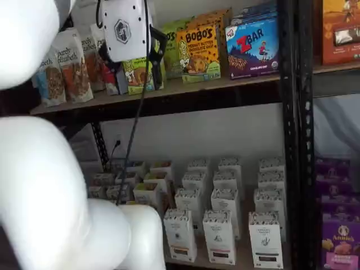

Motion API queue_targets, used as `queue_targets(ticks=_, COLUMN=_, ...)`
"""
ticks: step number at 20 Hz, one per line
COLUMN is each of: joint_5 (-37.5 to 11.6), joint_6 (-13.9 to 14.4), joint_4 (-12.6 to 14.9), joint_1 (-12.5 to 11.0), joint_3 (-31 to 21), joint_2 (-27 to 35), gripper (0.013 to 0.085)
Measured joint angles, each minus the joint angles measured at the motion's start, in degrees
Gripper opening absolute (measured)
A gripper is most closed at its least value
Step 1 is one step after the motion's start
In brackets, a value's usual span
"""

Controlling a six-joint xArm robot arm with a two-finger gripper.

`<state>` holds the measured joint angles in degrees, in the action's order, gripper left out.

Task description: Pick up the white box with a yellow strip in the middle, on the bottom shelf, the fourth box from the left

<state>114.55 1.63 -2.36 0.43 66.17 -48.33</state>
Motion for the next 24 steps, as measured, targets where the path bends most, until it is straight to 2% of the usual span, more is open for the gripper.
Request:
queue_targets(ticks=4, joint_5=-0.12, joint_6=-0.95, joint_4=-1.96, joint_1=-1.8, joint_3=-0.18, joint_2=-0.07, gripper=0.085)
queue_targets(ticks=14, joint_5=-2.77, joint_6=-0.51, joint_4=-1.72, joint_1=-1.09, joint_3=-2.48, joint_2=-0.2, gripper=0.085)
queue_targets(ticks=22, joint_5=-10.06, joint_6=2.92, joint_4=0.26, joint_1=3.24, joint_3=-8.54, joint_2=-0.22, gripper=0.085)
queue_targets(ticks=24, joint_5=-10.88, joint_6=4.31, joint_4=1.47, joint_1=5.0, joint_3=-9.63, joint_2=0.74, gripper=0.085)
